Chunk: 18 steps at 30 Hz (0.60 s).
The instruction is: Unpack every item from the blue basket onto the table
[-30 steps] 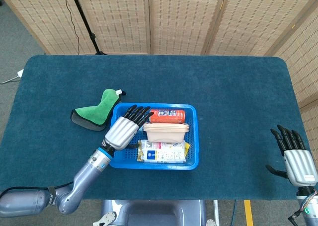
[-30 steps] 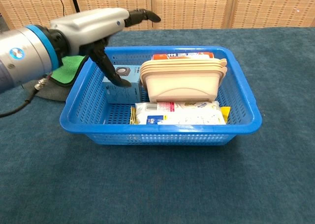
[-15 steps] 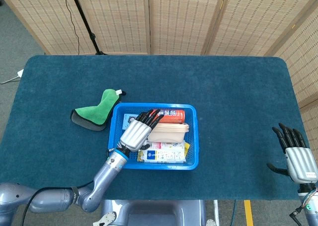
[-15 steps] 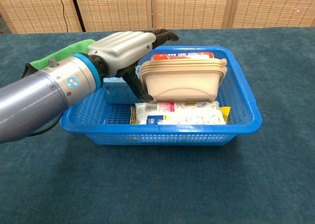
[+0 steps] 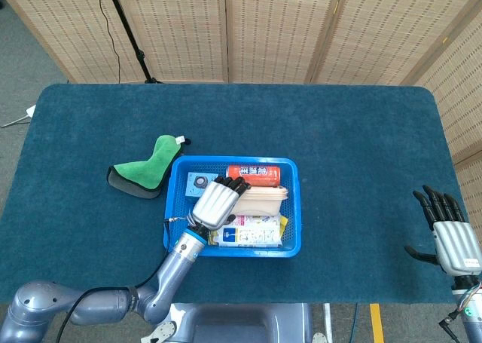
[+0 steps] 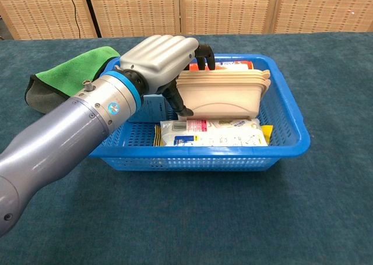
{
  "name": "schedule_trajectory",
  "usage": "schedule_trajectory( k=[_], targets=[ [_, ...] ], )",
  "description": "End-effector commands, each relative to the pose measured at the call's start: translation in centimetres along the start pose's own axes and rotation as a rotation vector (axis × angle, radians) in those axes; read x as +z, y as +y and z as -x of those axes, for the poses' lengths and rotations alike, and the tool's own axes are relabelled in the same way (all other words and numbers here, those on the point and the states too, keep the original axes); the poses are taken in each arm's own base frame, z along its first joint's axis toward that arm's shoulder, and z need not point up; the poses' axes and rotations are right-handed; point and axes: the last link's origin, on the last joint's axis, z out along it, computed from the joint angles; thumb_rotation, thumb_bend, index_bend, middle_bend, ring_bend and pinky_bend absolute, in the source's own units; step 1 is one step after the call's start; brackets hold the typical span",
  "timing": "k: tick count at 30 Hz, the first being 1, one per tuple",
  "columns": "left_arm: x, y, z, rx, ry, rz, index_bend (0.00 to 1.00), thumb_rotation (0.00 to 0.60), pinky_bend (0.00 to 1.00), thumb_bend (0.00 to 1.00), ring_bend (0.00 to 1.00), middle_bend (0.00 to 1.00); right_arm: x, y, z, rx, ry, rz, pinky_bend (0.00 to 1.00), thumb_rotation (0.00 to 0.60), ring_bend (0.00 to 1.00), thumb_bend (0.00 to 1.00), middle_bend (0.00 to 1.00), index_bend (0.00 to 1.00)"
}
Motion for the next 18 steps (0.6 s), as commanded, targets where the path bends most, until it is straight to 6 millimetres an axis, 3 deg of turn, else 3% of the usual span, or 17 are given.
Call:
schedule_trajectory(
  k=[1, 7, 15, 18],
  targets=[
    [-0.1, 0.0, -0.1, 0.001, 0.009, -0.004, 0.53, 0.6, 0.56, 0.32, 0.45, 0.42, 0.0, 0.0, 0.0, 0.0, 0.0, -0.001, 0.0, 0.6, 0.0, 0.0, 0.0, 0.0],
    [-0.3, -0.3, -1.3, -0.012, 0.062, 0.0, 0.57, 0.6, 0.58, 0.37, 0.48, 0.45, 0.0, -0.1, 0.0, 0.001, 0.002, -0.003, 0.0, 0.6, 0.0, 0.0, 0.0, 0.0],
    [-1.4, -1.1, -6.1, -0.071, 0.155, 0.015, 0.58, 0.6, 0.59, 0.38, 0.49, 0.46, -0.2, -0.2, -0.2, 0.007, 0.005, -0.007, 0.0, 0.6, 0.0, 0.0, 0.0, 0.0],
    [-2.2, -2.1, -8.8, -0.089, 0.202, 0.011, 0.58, 0.6, 0.59, 0.38, 0.49, 0.46, -0.3, -0.3, -0.2, 0.009, 0.002, -0.01, 0.0, 0.6, 0.0, 0.0, 0.0, 0.0]
  ],
)
